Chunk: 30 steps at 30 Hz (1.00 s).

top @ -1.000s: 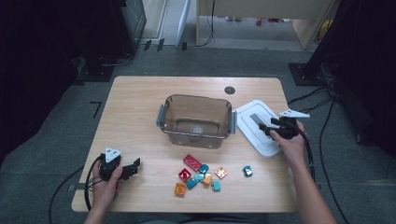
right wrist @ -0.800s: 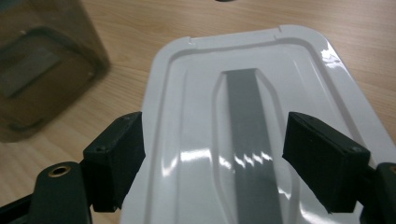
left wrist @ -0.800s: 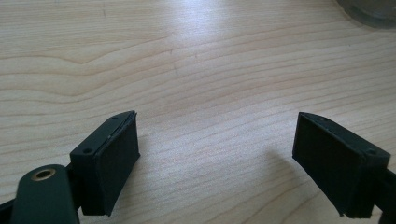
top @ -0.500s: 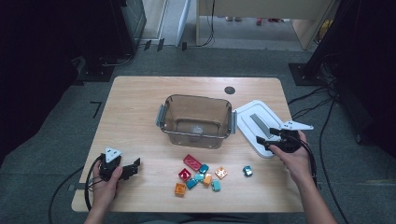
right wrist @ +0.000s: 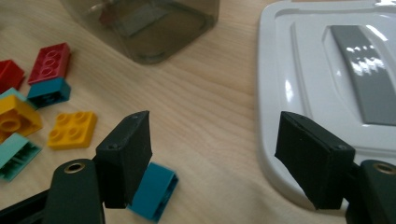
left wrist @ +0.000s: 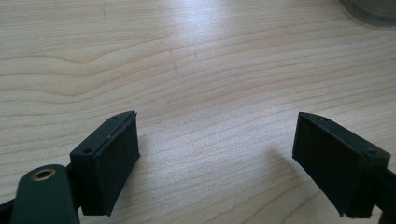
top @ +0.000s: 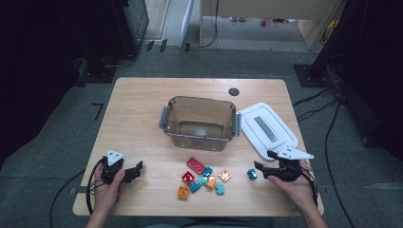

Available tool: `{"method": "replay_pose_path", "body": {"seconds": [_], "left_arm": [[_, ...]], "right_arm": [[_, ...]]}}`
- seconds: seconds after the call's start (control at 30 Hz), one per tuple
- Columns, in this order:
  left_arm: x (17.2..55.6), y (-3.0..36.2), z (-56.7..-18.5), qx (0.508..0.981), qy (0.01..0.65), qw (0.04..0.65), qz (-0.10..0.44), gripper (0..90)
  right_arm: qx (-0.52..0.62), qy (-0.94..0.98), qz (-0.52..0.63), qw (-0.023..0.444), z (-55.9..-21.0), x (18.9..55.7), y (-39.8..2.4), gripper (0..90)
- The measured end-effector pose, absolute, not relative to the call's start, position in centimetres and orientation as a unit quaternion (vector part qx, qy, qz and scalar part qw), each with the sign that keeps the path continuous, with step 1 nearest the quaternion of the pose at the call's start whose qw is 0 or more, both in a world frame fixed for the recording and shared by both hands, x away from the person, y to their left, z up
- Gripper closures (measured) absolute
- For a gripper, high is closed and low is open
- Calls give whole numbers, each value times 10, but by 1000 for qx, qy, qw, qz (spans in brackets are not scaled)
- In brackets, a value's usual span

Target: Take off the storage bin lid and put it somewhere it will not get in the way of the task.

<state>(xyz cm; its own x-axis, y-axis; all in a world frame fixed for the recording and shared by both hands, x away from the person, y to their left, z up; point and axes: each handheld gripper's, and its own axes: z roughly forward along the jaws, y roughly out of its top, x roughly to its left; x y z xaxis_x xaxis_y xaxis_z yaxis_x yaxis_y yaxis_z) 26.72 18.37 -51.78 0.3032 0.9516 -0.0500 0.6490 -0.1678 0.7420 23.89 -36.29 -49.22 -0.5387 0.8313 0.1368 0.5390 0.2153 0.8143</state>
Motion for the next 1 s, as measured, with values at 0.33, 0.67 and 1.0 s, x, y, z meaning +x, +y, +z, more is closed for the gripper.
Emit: {"method": "replay_pose_path", "body": {"seconds": [0.33,0.67,1.0], "left_arm": [[267,184,-518,732,545,344,219,145],[267,184,-518,733,544,347,217,145],[267,185,-518,733,543,347,216,145]], "right_arm": [[449,761,431,181,-500,210,-346,434],[477,766,377,208,-515,206,-332,548],[468,776,371,203,-519,206,-330,677]]}}
